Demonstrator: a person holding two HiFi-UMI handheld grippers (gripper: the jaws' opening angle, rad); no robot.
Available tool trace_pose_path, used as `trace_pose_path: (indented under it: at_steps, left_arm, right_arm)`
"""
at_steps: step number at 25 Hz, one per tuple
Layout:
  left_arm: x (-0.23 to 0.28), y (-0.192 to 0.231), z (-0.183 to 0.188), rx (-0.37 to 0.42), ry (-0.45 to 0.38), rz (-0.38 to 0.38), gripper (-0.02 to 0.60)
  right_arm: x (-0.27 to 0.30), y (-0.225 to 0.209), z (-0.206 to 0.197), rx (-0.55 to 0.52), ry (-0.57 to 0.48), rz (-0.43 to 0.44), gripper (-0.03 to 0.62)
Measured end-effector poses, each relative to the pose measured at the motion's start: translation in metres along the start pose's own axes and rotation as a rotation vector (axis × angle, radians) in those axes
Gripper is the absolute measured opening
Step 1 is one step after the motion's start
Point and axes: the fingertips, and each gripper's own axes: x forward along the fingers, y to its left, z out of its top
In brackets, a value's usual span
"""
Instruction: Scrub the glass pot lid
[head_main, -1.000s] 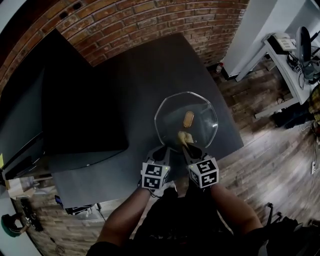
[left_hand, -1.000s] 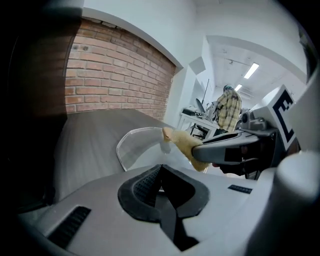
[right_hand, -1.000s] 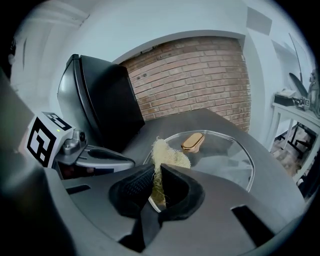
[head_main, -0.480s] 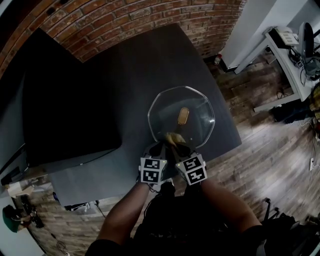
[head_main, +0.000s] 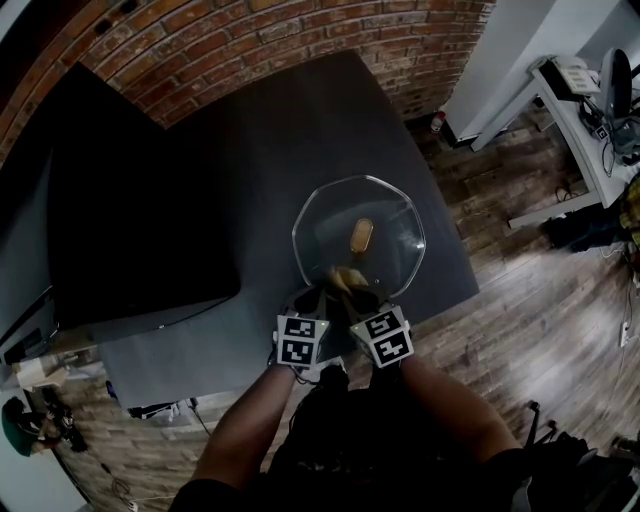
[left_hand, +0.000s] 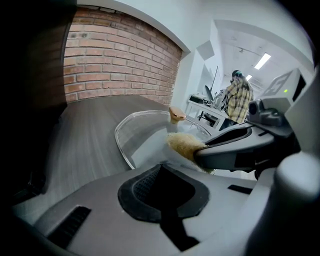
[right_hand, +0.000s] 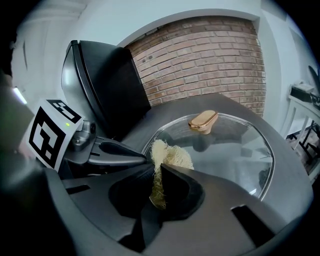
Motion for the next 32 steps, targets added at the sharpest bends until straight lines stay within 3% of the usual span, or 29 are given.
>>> trace_pose_path:
  at_steps: [10,17,25,32]
  left_arm:
    - [0.004,0.001,0.001,-0.010,0.014,0.012,0.031]
    - [0.003,0.001,0.001,-0.024,0.002,0.029,0.031]
    - [0.005,-0.004,0.003,-0.066,0.005,0.048,0.031]
    - [0.007,-0.004,0.007,-0.105,-0.002,0.058,0.031]
  right_arm:
    - [-0.023,-0.058,0.004,0.034,0.014,-0.024,0.046]
    - [-0.039,-0.125,0.014,0.056,0.041,-0.064,0.046]
    - [-0.022,-0.193,0.048,-0.015,0.081,-0.043,0.046]
    - [0.013,-0.225,0.085,-0.072,0.103,-0.016,0.046]
